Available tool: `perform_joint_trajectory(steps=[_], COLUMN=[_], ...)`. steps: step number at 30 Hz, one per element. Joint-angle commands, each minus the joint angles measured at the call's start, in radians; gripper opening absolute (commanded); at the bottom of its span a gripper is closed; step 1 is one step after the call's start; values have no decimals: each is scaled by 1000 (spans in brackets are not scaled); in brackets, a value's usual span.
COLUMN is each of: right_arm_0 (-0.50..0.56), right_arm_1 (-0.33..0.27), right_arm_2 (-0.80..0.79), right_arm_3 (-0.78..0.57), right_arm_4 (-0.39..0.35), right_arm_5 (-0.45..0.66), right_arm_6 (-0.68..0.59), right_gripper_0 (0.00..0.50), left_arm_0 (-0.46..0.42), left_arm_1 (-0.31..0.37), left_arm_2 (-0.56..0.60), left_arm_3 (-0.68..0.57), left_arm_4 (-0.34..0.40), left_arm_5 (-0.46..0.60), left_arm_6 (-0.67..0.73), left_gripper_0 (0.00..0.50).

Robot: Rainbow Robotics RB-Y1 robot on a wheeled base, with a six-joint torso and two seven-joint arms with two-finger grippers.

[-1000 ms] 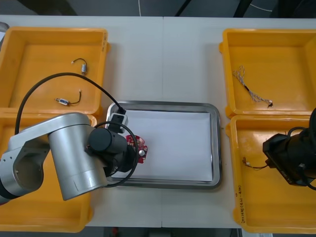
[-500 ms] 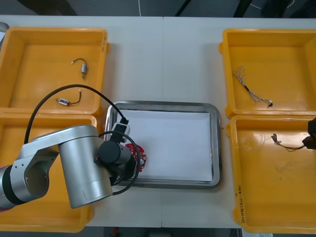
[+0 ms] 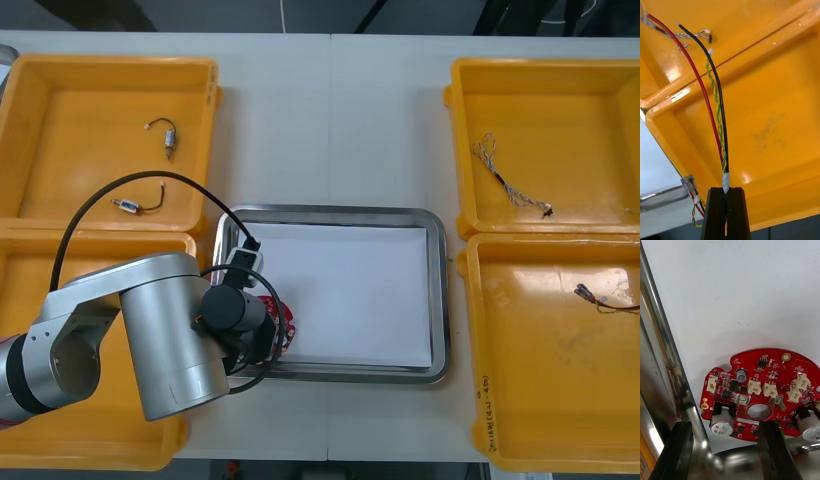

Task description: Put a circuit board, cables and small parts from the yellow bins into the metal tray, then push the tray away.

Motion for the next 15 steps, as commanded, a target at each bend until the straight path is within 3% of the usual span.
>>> perform_joint_trajectory(steps=[1, 7, 15], right_arm_0=[13, 13, 5], right_arm_1=[-69, -132, -236], right_arm_2=[-29, -23, -40], right_arm_3=[-44, -44, -3], right_arm_4=[-11, -27, -152], right_arm_5=[6, 6, 6], right_arm_6=[164, 332, 519], right_gripper_0=[0, 0, 0], left_arm_0=[-33, -33, -33], left_arm_1=[-19, -12, 8], left_arm_2=[7, 70, 265], left_arm_3=[-52, -110, -208], left_arm_4=[-15, 11, 134], left_arm_5=[5, 71, 200], left_arm_6=[66, 71, 58], left_gripper_0=[500, 500, 500])
